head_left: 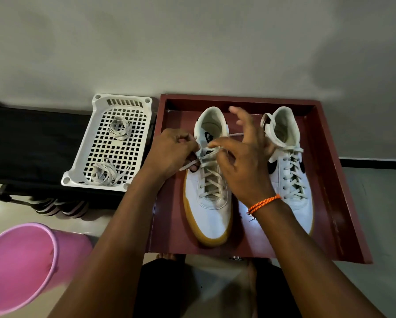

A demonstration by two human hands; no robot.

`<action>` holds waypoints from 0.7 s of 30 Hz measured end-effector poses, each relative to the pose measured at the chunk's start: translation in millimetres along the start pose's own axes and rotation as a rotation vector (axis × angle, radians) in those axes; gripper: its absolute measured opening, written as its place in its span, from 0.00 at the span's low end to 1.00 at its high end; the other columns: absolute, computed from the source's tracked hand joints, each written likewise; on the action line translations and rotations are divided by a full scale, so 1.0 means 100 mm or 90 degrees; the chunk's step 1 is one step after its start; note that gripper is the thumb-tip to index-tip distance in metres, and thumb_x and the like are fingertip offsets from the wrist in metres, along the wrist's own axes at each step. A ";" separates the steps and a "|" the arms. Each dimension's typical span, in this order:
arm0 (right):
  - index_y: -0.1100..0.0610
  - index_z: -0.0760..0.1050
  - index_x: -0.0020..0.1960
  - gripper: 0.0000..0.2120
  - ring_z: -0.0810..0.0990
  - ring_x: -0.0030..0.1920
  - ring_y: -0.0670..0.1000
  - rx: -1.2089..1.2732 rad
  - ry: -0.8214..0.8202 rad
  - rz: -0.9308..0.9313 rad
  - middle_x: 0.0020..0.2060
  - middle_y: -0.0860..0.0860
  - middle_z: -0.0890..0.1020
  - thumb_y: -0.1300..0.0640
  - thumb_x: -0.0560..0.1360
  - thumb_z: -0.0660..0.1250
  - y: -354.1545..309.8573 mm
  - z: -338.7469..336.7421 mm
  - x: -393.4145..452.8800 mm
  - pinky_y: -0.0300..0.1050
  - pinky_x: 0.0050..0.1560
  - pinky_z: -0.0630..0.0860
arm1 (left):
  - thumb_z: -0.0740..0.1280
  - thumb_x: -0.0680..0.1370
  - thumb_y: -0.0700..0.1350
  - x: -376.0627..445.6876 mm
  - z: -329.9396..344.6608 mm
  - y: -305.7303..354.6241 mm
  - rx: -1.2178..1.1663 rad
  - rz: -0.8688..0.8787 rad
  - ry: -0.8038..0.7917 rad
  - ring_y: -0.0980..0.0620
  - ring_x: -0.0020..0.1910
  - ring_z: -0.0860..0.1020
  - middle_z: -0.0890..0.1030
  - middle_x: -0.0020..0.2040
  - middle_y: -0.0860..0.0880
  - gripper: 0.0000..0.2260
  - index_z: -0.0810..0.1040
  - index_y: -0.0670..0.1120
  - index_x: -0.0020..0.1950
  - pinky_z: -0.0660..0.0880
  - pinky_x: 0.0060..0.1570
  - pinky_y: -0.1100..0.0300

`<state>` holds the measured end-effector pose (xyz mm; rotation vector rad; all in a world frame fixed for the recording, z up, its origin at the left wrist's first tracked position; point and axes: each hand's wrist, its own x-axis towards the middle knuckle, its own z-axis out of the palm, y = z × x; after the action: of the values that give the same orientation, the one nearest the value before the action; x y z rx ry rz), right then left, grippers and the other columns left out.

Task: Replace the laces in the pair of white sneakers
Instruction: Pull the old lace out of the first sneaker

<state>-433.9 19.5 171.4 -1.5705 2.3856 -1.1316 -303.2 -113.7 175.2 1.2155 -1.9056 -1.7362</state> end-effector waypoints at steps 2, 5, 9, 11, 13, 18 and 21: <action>0.43 0.84 0.51 0.09 0.61 0.78 0.50 -0.071 -0.062 -0.014 0.82 0.44 0.60 0.55 0.77 0.68 -0.07 0.07 -0.05 0.55 0.68 0.57 | 0.68 0.81 0.36 -0.02 0.00 0.01 0.002 -0.012 0.001 0.31 0.38 0.86 0.86 0.40 0.34 0.05 0.83 0.36 0.48 0.81 0.33 0.56; 0.47 0.82 0.47 0.06 0.61 0.78 0.51 -0.137 -0.099 -0.007 0.83 0.44 0.58 0.55 0.78 0.67 -0.11 0.16 -0.08 0.59 0.66 0.61 | 0.67 0.82 0.36 -0.04 0.01 0.03 -0.005 -0.028 -0.003 0.33 0.35 0.85 0.85 0.41 0.31 0.05 0.82 0.35 0.50 0.82 0.32 0.53; 0.48 0.79 0.39 0.08 0.64 0.73 0.48 -0.101 -0.074 -0.003 0.78 0.41 0.66 0.54 0.76 0.66 -0.08 0.14 -0.05 0.59 0.62 0.62 | 0.67 0.82 0.36 -0.03 0.00 0.04 -0.008 -0.043 -0.008 0.37 0.33 0.83 0.84 0.41 0.31 0.05 0.81 0.34 0.51 0.82 0.32 0.52; 0.49 0.79 0.36 0.09 0.66 0.69 0.48 -0.073 -0.036 0.016 0.74 0.41 0.70 0.53 0.75 0.67 -0.02 0.09 0.00 0.55 0.60 0.60 | 0.67 0.82 0.36 -0.03 0.01 0.05 -0.011 -0.047 -0.010 0.38 0.33 0.83 0.84 0.41 0.30 0.05 0.81 0.34 0.51 0.82 0.31 0.53; 0.49 0.80 0.37 0.08 0.69 0.67 0.49 -0.046 0.007 0.042 0.70 0.41 0.73 0.52 0.74 0.67 0.03 0.03 0.05 0.55 0.61 0.61 | 0.68 0.82 0.36 -0.04 0.01 0.05 -0.015 -0.052 -0.009 0.37 0.34 0.84 0.84 0.42 0.30 0.05 0.81 0.35 0.51 0.82 0.30 0.54; 0.45 0.84 0.48 0.07 0.66 0.73 0.50 -0.043 -0.027 0.005 0.76 0.43 0.69 0.53 0.77 0.67 -0.03 0.01 0.00 0.58 0.66 0.61 | 0.68 0.81 0.36 -0.03 0.02 0.02 -0.017 -0.051 0.011 0.32 0.38 0.85 0.85 0.40 0.31 0.06 0.83 0.35 0.48 0.83 0.34 0.51; 0.46 0.83 0.48 0.07 0.62 0.78 0.51 -0.117 -0.104 -0.012 0.81 0.43 0.62 0.52 0.80 0.66 -0.11 0.13 -0.07 0.66 0.67 0.64 | 0.69 0.81 0.37 -0.03 0.03 0.02 -0.004 -0.052 0.024 0.30 0.41 0.86 0.85 0.39 0.34 0.07 0.84 0.35 0.47 0.85 0.41 0.45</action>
<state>-416.7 16.3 166.5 -1.6702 2.4289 -0.7701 -304.3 -109.9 177.5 1.3307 -1.8525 -1.7451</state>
